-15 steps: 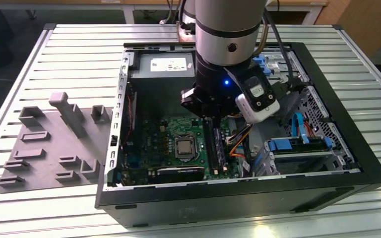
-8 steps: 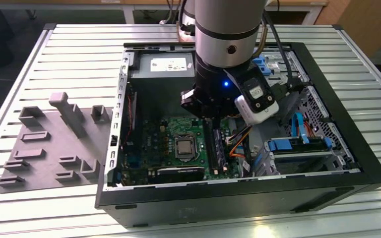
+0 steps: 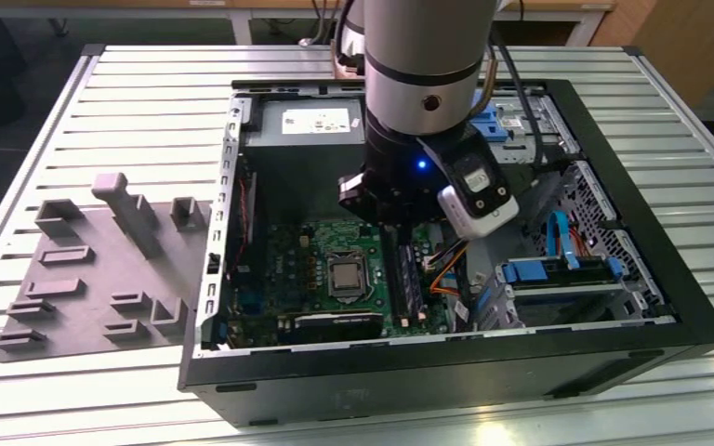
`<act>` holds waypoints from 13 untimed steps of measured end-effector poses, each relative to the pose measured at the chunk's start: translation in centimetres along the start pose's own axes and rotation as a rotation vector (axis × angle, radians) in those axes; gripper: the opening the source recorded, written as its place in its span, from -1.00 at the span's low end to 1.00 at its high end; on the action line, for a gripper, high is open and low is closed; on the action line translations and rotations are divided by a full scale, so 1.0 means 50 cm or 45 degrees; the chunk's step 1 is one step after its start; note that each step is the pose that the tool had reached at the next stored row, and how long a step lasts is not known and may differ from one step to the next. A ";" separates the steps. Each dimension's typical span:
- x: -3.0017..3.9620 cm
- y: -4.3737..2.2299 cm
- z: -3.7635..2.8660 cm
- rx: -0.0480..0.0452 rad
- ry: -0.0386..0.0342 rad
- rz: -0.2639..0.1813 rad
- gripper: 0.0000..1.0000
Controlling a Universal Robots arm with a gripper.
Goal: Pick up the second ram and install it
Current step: 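Insert the second ram into the second slot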
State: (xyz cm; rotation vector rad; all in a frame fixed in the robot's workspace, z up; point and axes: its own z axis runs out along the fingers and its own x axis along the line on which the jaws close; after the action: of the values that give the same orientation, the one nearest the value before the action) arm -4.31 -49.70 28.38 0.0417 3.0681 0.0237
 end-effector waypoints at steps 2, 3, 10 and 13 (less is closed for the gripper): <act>0.000 0.000 0.004 0.000 0.0000 0.000 -0.76; 0.000 0.000 0.006 0.000 0.0000 0.000 -0.76; 0.001 0.000 0.019 0.000 0.0000 0.000 -0.76; 0.002 0.000 0.024 0.000 -0.0001 0.000 -0.76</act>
State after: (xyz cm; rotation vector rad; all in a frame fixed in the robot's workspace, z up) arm -4.32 -49.70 27.18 0.0417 3.0681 0.0239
